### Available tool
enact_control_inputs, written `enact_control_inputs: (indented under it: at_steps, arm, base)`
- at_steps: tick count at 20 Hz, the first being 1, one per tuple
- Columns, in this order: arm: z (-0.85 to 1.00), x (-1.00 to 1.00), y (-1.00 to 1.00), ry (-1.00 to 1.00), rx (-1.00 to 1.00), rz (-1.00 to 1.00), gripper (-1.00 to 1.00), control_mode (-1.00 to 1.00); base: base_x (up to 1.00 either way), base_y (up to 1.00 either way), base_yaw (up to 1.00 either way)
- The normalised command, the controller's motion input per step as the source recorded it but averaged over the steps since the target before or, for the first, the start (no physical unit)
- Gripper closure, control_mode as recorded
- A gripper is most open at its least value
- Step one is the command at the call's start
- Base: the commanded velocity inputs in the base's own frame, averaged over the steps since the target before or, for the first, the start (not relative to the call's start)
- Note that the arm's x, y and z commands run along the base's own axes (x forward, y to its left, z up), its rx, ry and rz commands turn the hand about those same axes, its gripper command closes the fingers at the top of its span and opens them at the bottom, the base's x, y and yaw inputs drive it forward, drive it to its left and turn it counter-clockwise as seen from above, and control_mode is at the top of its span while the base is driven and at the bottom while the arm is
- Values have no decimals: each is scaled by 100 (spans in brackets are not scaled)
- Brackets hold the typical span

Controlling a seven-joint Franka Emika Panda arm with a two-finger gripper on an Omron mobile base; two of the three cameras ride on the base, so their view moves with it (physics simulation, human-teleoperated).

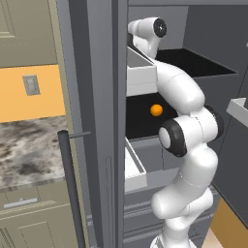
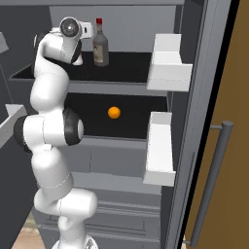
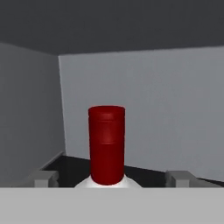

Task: Place the liquors on the top shelf of the fridge to keep them out of children's reach, and place the orange on lower shelves for easy access.

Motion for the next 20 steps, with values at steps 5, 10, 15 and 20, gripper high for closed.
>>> enact_control_inputs:
  at_steps: [5, 10, 15, 20]
  arm:
    - [4, -6, 0, -4, 0, 0, -100, -100]
    - [27, -11, -3, 0, 0, -4, -100, -100]
    - [26, -26, -6, 0, -1, -4, -100, -100]
    - [-3, -49, -6, 1, -5, -2, -100, -100]
  base:
    - [0, 0, 0]
    - [0, 0, 0]
    - [0, 0, 0]
    - [0, 0, 0]
